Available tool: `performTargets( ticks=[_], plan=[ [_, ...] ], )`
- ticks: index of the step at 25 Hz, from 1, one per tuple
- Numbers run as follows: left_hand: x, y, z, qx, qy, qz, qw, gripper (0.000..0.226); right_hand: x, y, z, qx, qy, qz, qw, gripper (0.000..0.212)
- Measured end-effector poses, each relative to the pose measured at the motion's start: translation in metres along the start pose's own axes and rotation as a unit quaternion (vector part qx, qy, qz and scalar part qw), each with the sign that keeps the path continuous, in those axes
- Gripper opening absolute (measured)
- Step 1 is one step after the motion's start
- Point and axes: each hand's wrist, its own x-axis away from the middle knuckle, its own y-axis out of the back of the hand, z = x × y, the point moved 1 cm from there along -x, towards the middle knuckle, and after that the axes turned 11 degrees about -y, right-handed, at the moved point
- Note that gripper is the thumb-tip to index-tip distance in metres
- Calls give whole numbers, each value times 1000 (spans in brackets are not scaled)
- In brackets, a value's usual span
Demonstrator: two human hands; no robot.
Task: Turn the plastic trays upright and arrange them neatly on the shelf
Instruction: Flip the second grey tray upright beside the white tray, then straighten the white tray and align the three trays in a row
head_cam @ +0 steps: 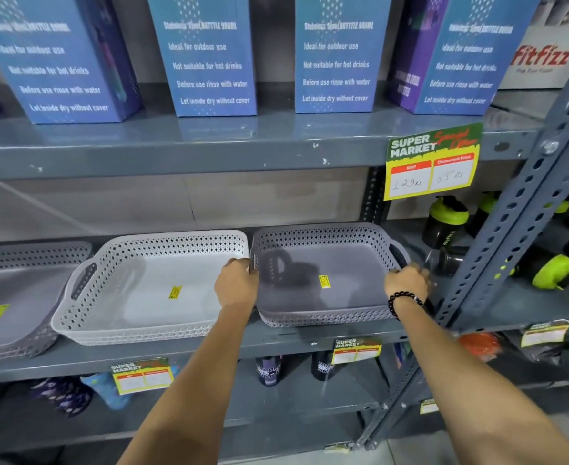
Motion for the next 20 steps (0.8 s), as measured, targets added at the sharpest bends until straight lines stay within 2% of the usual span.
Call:
performTargets(
  ticks=[2, 3, 7, 11, 14, 17, 20],
  plan=[
    [1, 6, 7, 18, 6, -24, 1000, 34, 14, -10, 16, 37, 110, -46, 992, 51],
    [0, 11, 12, 25, 13, -42, 999, 38, 25, -16, 28, 44, 151, -43, 987, 52],
    [-8, 50, 60, 26, 50, -104, 993, 45, 78, -48, 72, 22, 213, 71, 974, 51],
    [-24, 109, 143, -44, 90, -122, 987, 54, 138, -81, 112, 20, 269, 183, 945, 58],
    [-43, 144, 202, -117, 86, -69, 987, 53, 175, -110, 136, 53, 304, 212, 927, 61],
    [-60, 161, 235, -124, 74, 19, 989, 53, 192, -128, 142, 138, 303, 174, 927, 61],
    [-66, 164, 262, -130, 52, 112, 984, 54, 204, -137, 140, 163, 268, 137, 940, 62]
  ],
)
